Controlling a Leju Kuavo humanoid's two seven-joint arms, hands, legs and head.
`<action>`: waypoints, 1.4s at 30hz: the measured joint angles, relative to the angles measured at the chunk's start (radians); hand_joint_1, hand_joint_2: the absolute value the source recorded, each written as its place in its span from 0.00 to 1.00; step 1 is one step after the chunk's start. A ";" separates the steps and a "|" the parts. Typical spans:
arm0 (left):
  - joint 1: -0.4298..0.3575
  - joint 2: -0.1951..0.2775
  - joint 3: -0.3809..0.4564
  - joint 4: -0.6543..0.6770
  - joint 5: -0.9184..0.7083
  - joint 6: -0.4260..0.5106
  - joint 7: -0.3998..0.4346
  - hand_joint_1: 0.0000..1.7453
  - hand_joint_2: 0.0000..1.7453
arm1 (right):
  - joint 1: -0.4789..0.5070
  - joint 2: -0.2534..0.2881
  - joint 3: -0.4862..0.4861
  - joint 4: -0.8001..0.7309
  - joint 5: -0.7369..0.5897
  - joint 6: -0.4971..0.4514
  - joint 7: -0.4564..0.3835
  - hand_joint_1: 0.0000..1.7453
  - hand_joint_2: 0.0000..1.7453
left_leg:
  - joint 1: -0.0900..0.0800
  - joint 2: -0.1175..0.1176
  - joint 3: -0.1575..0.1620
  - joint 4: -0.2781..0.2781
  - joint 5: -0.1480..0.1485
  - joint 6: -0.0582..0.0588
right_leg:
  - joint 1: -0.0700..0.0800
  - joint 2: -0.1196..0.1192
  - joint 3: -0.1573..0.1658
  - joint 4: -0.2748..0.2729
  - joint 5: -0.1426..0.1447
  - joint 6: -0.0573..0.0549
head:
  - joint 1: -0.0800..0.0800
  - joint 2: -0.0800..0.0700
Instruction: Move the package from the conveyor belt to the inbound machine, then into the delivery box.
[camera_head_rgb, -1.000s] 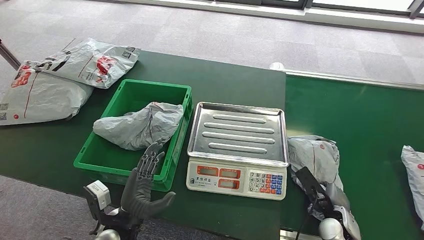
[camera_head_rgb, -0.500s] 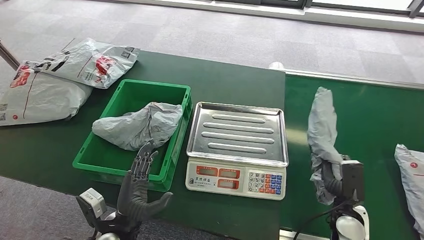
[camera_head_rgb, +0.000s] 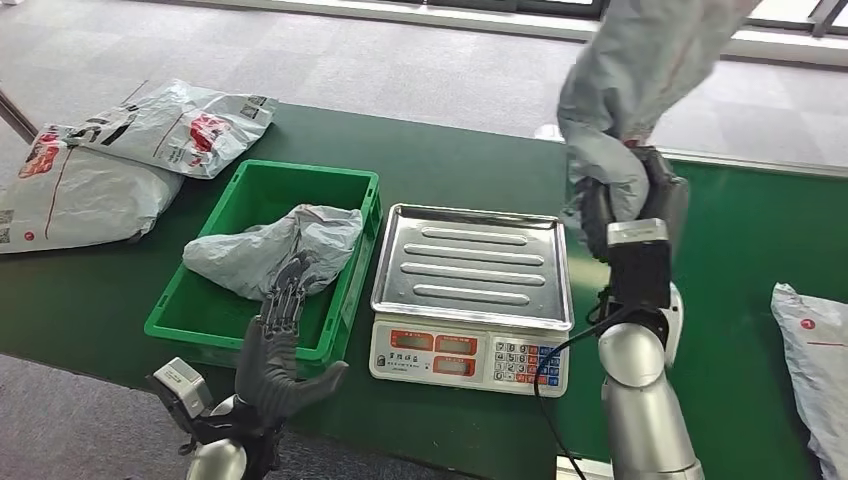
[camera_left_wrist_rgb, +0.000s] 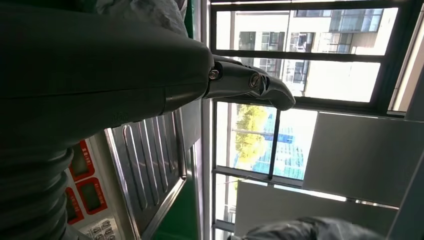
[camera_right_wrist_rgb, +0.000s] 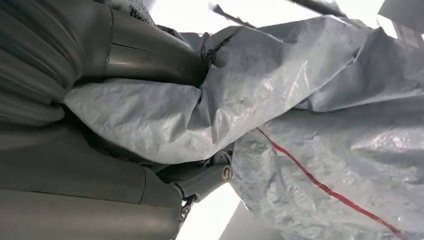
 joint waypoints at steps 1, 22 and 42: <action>-0.011 0.000 0.002 0.003 -0.003 -0.007 0.002 0.00 1.00 | -0.037 0.002 0.035 0.046 0.052 0.089 0.049 1.00 1.00 | 0.000 0.000 0.000 0.000 0.001 0.000 | 0.000 0.000 0.000 0.000 0.001 0.000 | 0.000 0.000; -0.070 0.002 0.085 0.001 -0.020 0.014 0.065 0.00 1.00 | -0.493 0.157 0.420 0.971 0.403 0.505 0.279 0.92 1.00 | 0.004 -0.008 -0.004 0.000 0.005 -0.003 | 0.004 -0.005 -0.003 0.000 0.002 -0.002 | 0.000 0.000; -0.098 0.019 0.109 -0.049 -0.176 0.061 0.072 0.00 1.00 | -0.310 0.023 0.425 0.558 0.026 0.575 -0.038 0.00 1.00 | 0.003 -0.007 -0.004 0.001 0.005 -0.003 | 0.003 -0.005 -0.005 0.000 0.002 -0.002 | 0.000 0.000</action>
